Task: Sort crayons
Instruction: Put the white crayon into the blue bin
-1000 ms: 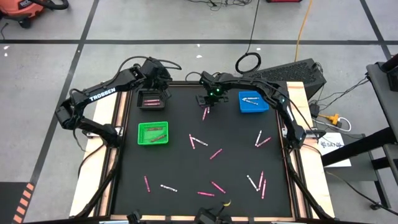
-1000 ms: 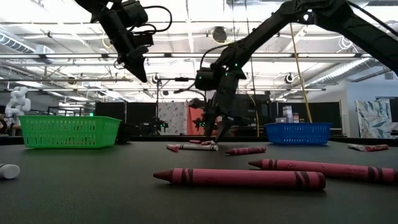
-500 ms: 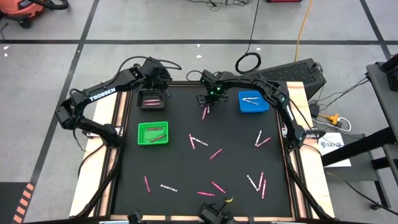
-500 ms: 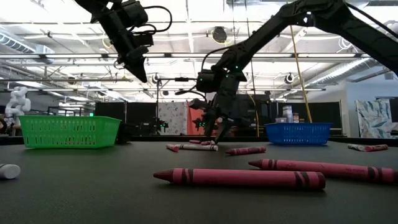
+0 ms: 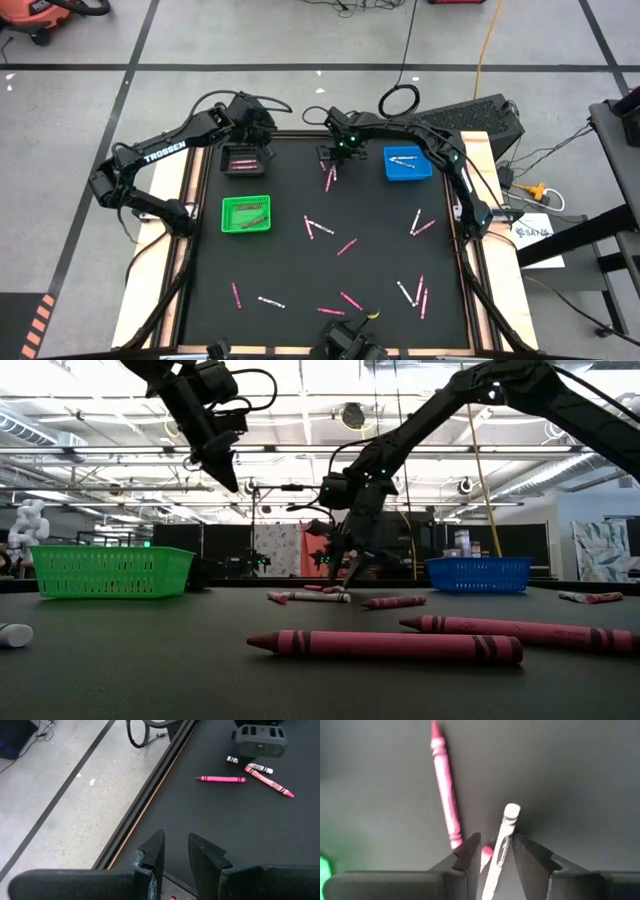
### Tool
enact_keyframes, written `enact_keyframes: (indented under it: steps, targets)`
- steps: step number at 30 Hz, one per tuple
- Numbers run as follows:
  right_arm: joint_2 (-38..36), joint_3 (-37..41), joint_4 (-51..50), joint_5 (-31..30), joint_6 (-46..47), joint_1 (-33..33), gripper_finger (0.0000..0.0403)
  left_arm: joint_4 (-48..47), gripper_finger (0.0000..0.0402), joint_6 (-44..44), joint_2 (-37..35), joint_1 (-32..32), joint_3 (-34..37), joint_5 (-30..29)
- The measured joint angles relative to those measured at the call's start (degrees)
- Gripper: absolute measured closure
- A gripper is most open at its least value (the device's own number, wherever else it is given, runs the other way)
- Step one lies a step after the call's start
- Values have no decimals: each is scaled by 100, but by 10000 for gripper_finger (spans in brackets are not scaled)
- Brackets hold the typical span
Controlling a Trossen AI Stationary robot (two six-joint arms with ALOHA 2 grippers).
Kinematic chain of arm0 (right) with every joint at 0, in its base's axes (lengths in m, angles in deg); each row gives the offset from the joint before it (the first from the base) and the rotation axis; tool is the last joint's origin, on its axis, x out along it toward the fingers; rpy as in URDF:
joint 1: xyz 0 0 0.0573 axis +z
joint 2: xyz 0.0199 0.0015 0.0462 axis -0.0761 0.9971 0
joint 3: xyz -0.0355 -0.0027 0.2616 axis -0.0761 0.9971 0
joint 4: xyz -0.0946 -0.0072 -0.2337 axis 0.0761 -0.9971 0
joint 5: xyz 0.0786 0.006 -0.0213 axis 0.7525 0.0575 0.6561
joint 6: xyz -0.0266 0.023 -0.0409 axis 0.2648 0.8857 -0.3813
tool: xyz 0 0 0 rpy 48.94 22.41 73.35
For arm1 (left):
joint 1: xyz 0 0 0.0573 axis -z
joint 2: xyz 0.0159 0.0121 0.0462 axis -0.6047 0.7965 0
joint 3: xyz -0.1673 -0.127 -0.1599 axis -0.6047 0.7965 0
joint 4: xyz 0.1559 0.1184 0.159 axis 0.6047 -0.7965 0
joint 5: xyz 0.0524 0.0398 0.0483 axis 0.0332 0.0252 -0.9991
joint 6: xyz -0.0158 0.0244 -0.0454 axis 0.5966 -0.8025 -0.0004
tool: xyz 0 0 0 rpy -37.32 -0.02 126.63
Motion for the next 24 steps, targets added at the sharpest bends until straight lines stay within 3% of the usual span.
enact_keyframes:
  steps: [24]
  targets:
    - [-7,-4,-116,-511,-171,65,372,0,313,0,0,0,0,4]
